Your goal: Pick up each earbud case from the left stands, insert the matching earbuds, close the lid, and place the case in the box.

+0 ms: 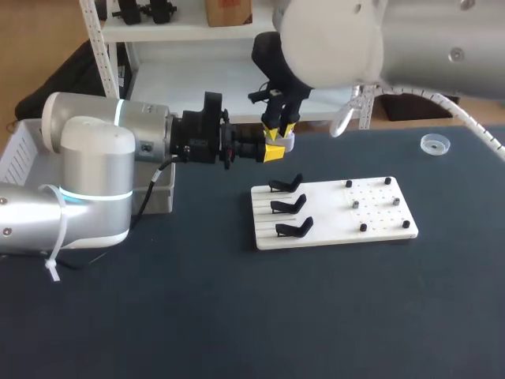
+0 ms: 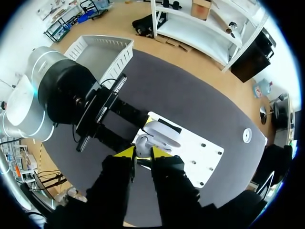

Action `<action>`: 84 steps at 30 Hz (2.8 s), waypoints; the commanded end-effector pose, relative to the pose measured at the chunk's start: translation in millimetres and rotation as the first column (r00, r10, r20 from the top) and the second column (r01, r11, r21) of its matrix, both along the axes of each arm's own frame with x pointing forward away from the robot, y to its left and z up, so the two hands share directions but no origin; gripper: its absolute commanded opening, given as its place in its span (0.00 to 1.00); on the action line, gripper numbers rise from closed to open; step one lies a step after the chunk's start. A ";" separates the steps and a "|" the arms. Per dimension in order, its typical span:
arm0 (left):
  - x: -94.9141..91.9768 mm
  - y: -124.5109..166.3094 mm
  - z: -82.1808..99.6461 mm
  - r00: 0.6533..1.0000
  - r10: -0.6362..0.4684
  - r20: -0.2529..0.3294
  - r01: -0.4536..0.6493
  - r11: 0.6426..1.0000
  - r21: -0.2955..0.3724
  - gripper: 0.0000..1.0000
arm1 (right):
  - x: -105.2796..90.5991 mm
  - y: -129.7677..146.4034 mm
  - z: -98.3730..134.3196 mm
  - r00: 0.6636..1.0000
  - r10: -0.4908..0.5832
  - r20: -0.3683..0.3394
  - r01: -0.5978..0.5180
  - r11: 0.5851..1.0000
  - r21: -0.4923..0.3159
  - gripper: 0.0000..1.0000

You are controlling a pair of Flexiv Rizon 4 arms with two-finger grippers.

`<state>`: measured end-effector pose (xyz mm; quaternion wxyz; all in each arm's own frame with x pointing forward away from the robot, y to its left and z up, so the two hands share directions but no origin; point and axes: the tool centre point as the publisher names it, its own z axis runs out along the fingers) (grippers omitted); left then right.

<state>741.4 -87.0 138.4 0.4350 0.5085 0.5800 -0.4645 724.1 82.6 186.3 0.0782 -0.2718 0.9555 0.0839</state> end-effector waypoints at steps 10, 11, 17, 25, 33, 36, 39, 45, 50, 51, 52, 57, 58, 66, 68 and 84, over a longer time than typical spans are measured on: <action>-0.7 -0.5 0.6 1.000 0.003 0.002 -0.003 1.000 -0.002 0.00 | 2.5 3.4 -1.4 1.000 0.000 0.005 0.000 1.000 -0.014 0.40; -0.7 -0.5 0.6 1.000 0.003 0.002 -0.003 1.000 -0.002 0.00 | 2.5 3.4 -1.3 1.000 -0.001 0.006 0.001 1.000 -0.015 0.41; -0.7 -0.5 0.6 1.000 0.003 0.002 -0.003 1.000 -0.002 0.00 | 1.5 3.8 1.5 1.000 -0.001 0.011 0.001 1.000 -0.015 0.44; -0.7 -0.5 0.6 1.000 0.003 0.002 -0.003 1.000 -0.002 0.00 | 2.5 3.8 2.3 1.000 -0.005 0.014 0.005 1.000 -0.017 0.45; -0.7 -0.5 0.6 1.000 0.003 0.002 -0.003 1.000 -0.002 0.00 | 4.1 3.4 4.3 1.000 -0.009 0.017 0.009 1.000 -0.019 0.46; -0.7 -0.5 0.6 1.000 0.003 0.002 -0.003 1.000 -0.002 0.00 | 3.3 3.3 3.8 1.000 -0.008 0.015 0.008 1.000 -0.023 0.46; -0.7 -0.5 0.6 1.000 0.003 0.002 -0.003 1.000 -0.002 0.00 | 3.2 2.0 8.5 1.000 -0.007 0.027 0.008 1.000 -0.030 0.46; -0.7 -0.5 0.6 1.000 0.003 0.002 -0.003 1.000 -0.002 0.00 | 11.0 4.5 34.2 0.998 -0.043 0.053 0.039 0.997 0.069 0.47; -0.7 -0.5 0.6 1.000 0.003 0.002 -0.003 1.000 -0.002 0.00 | 40.6 3.0 38.4 0.985 -0.128 0.118 0.109 0.981 0.158 0.46; -0.7 -0.5 0.6 1.000 0.003 0.002 -0.003 1.000 -0.002 0.00 | 47.1 2.9 38.9 0.980 -0.149 0.131 0.124 0.975 0.183 0.47; -0.7 -0.5 0.6 1.000 0.003 0.002 -0.003 1.000 -0.002 0.00 | 53.6 2.2 38.4 0.978 -0.165 0.129 0.138 0.971 0.193 0.47; -0.7 -0.5 0.6 1.000 0.003 0.002 -0.003 1.000 -0.002 0.00 | 78.1 -4.2 24.0 0.962 -0.232 0.143 0.198 0.955 0.219 0.47; -0.7 -0.5 0.6 1.000 0.003 0.002 -0.003 1.000 -0.002 0.00 | 80.6 -5.3 20.8 0.960 -0.237 0.145 0.204 0.956 0.211 0.46; -0.7 -0.5 0.6 1.000 0.003 0.002 -0.003 1.000 -0.002 0.00 | 84.4 -19.5 -11.6 0.952 -0.285 0.111 0.264 0.950 0.169 0.43; -0.7 -0.5 0.6 1.000 0.003 0.002 -0.003 1.000 -0.002 0.00 | 79.1 -21.5 -14.6 0.953 -0.285 0.103 0.266 0.950 0.161 0.44; -0.7 -0.5 0.6 1.000 0.003 0.002 -0.003 1.000 -0.002 0.00 | 42.8 -29.2 -11.5 0.959 -0.275 0.066 0.264 0.954 0.144 0.44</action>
